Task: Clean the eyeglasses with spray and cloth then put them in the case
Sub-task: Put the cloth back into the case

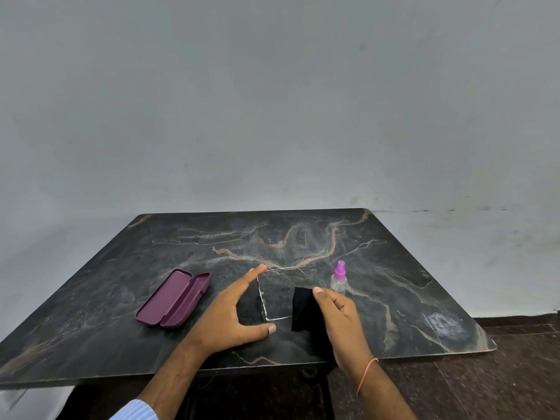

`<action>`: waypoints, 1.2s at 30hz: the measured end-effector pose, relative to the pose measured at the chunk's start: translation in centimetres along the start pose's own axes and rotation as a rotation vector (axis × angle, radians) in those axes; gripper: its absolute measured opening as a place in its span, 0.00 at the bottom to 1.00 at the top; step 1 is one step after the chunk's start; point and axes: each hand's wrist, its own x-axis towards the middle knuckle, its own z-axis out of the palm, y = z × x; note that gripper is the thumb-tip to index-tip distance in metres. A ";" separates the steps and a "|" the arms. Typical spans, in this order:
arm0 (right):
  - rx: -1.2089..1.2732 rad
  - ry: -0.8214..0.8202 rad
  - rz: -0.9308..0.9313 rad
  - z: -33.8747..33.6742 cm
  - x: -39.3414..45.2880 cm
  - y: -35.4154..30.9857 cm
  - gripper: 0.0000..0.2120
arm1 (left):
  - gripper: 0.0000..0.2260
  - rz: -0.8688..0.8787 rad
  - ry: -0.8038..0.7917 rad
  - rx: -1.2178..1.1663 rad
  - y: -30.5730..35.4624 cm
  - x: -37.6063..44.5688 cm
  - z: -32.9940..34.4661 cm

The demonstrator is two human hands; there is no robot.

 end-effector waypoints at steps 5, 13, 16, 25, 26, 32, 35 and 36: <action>0.064 -0.075 0.001 -0.2 -0.1 -0.2 0.23 | 0.25 0.122 0.378 -0.034 1.9 -1.3 0.4; 0.072 -0.174 0.012 -0.4 -0.2 -0.8 0.21 | 0.28 -0.173 0.120 -0.102 7.1 -1.3 1.6; 0.039 -0.239 0.032 0.0 -0.6 -1.5 0.20 | 0.19 -0.243 0.035 -0.253 7.3 -1.3 1.4; 0.027 -0.409 -0.037 1.1 -0.6 -4.0 0.11 | 0.09 -0.305 0.109 -0.529 7.6 -3.0 -0.6; -0.014 -0.400 -0.052 1.4 -0.5 -4.1 0.14 | 0.08 -0.316 0.127 -0.560 7.7 -3.3 -0.9; -0.605 -0.315 -0.522 3.9 -1.5 -4.6 0.38 | 0.06 -0.436 0.210 -0.805 7.4 -4.7 -2.5; -0.776 -0.392 -0.716 6.0 -2.1 -5.3 0.32 | 0.19 -0.450 0.214 -0.938 7.2 -5.4 -3.2; -0.789 -0.408 -0.736 6.7 -2.3 -5.6 0.29 | 0.22 -0.456 0.226 -0.954 7.1 -5.7 -3.4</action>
